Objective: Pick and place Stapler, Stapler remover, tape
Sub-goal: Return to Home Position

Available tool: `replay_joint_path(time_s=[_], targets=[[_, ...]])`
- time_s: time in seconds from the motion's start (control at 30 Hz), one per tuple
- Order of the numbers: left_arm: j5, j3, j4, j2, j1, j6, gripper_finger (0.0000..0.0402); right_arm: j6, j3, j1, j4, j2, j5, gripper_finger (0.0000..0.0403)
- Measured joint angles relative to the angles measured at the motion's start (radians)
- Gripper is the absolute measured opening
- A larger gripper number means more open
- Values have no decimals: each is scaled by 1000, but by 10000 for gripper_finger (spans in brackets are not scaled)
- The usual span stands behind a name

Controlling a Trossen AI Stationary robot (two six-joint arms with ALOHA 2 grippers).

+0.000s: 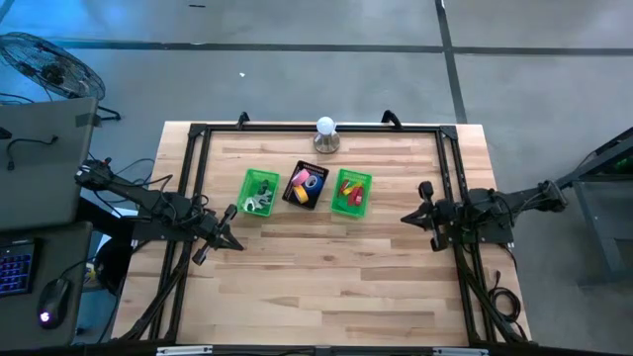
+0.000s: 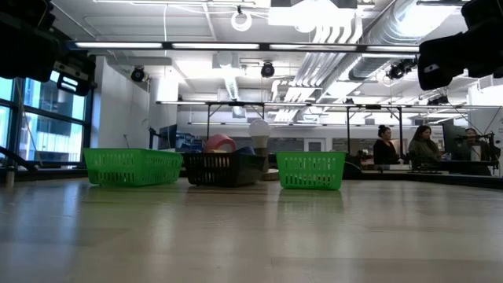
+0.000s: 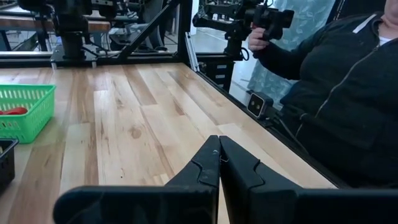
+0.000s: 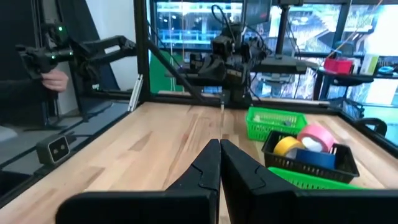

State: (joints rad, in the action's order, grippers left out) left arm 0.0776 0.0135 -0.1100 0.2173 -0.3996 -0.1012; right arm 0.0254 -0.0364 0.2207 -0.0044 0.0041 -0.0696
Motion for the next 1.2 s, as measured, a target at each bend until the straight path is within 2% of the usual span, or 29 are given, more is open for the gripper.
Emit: replay_joint_path(time_s=[0.2, 0.33, 0.53, 0.7, 0.97, 1.13, 1.2], targets=[[-17, 0, 0, 0, 0, 44, 0, 27, 0, -11, -10, -3, -26, 0], [-67, 0, 2, 0, 0, 81, 0, 54, 0, -53, -14, -3, -26, 0], [-125, 0, 7, 0, 0, 108, 0, 41, 0, -155, -22, -2, 48, 0], [-226, 0, 4, 0, 1, 152, 0, 42, 1, -229, -21, -2, 90, 0], [-299, 0, 8, 0, 1, 187, 0, 43, 1, -308, -14, -2, 161, 0], [-301, 0, 12, 0, 11, 203, 0, 30, 2, -327, -6, -2, 193, 0], [-262, 0, 10, 0, 51, 202, 0, 27, 2, -329, -6, -2, 193, 0]])
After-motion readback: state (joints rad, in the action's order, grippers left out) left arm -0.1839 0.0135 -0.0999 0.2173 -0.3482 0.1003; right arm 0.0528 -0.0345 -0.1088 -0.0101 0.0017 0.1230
